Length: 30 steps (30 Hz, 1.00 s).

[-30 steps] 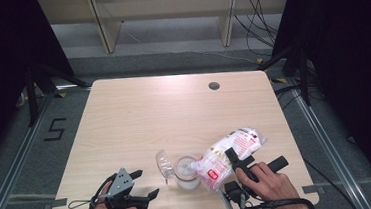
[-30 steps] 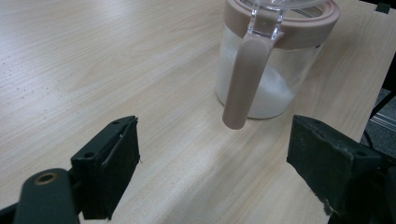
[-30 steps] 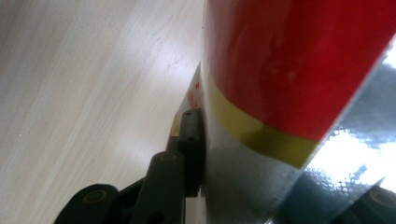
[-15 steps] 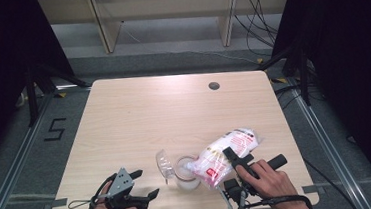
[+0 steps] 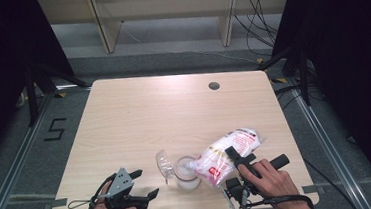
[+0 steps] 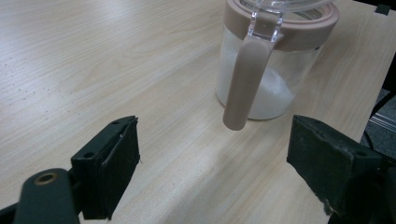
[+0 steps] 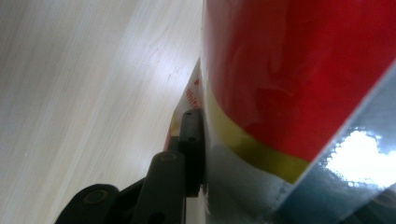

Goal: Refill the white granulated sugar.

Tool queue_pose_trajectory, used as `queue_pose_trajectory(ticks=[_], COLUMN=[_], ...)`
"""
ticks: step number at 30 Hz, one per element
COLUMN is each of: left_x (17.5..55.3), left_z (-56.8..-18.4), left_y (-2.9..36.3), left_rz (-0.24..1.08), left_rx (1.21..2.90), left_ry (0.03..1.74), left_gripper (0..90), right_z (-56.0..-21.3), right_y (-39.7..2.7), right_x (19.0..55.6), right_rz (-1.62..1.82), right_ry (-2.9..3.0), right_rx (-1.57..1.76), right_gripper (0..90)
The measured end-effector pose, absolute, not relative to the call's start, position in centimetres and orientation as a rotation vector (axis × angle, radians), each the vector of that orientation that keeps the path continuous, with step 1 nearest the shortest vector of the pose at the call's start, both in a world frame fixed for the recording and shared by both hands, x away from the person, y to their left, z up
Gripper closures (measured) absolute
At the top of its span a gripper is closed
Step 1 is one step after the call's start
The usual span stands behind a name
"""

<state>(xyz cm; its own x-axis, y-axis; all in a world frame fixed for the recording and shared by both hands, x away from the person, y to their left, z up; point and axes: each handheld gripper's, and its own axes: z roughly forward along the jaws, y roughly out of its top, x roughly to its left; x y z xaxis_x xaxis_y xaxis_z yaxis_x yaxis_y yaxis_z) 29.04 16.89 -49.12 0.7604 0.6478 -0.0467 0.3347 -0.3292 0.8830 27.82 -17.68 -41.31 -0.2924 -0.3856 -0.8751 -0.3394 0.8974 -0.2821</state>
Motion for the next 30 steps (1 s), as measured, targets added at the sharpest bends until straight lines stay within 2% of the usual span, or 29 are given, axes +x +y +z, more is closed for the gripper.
queue_pose_trajectory(ticks=[20,21,22,30], left_x=[29.1,29.1,29.1,29.2], left_z=[-49.1,-49.1,-49.1,-49.1], left_y=[17.0,17.0,16.9,17.0], left_rz=[0.385,0.385,0.384,0.403], left_rx=[1.938,1.939,1.937,1.948], left_ry=[0.751,0.751,0.752,0.758], left_gripper=[16.3,16.3,16.3,16.3], right_z=[-41.9,-42.5,-42.1,-42.7], right_y=[-20.2,-20.5,-20.5,-21.3], right_x=[29.5,29.1,29.5,30.7], right_rz=[0.149,0.195,0.179,0.333], right_ry=[1.980,2.018,2.008,2.045], right_rx=[-0.433,-0.291,-0.372,-0.241], right_gripper=[75.4,75.4,75.5,75.7])
